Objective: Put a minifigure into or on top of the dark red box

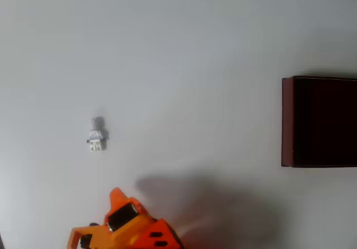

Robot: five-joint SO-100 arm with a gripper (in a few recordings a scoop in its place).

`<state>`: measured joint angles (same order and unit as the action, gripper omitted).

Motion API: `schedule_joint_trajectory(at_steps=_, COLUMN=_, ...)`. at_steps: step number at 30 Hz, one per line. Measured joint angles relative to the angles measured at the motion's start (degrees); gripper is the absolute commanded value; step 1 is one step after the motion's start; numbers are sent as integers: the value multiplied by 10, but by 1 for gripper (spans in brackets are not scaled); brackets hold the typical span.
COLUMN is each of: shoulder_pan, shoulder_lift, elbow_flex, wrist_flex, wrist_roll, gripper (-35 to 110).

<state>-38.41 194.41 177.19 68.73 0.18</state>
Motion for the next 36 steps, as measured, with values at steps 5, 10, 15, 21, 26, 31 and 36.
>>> schedule_joint_trajectory(at_steps=5, shoulder_pan=20, shoulder_lift=0, elbow_flex=-1, wrist_flex=16, wrist_roll=44, gripper=14)
schedule_joint_trajectory(at_steps=10, shoulder_pan=25, shoulder_lift=-9, elbow_flex=-8, wrist_flex=38, wrist_roll=289, gripper=5)
schedule_joint_trajectory(at_steps=15, shoulder_pan=91, shoulder_lift=-25, elbow_flex=-65, wrist_flex=71, wrist_roll=475, gripper=17)
schedule_joint_trajectory(at_steps=21, shoulder_pan=98, shoulder_lift=-23, elbow_flex=-132, wrist_flex=134, wrist_roll=729, gripper=17)
schedule_joint_trajectory(at_steps=26, shoulder_pan=113, shoulder_lift=-24, elbow_flex=-146, wrist_flex=176, wrist_roll=926, gripper=17)
schedule_joint_trajectory(at_steps=31, shoulder_pan=88, shoulder_lift=-37, elbow_flex=-134, wrist_flex=184, wrist_roll=1101, gripper=19)
schedule_joint_trajectory(at_steps=36, shoulder_pan=62, shoulder_lift=-136, elbow_flex=-134, wrist_flex=149, wrist_roll=1223, gripper=19)
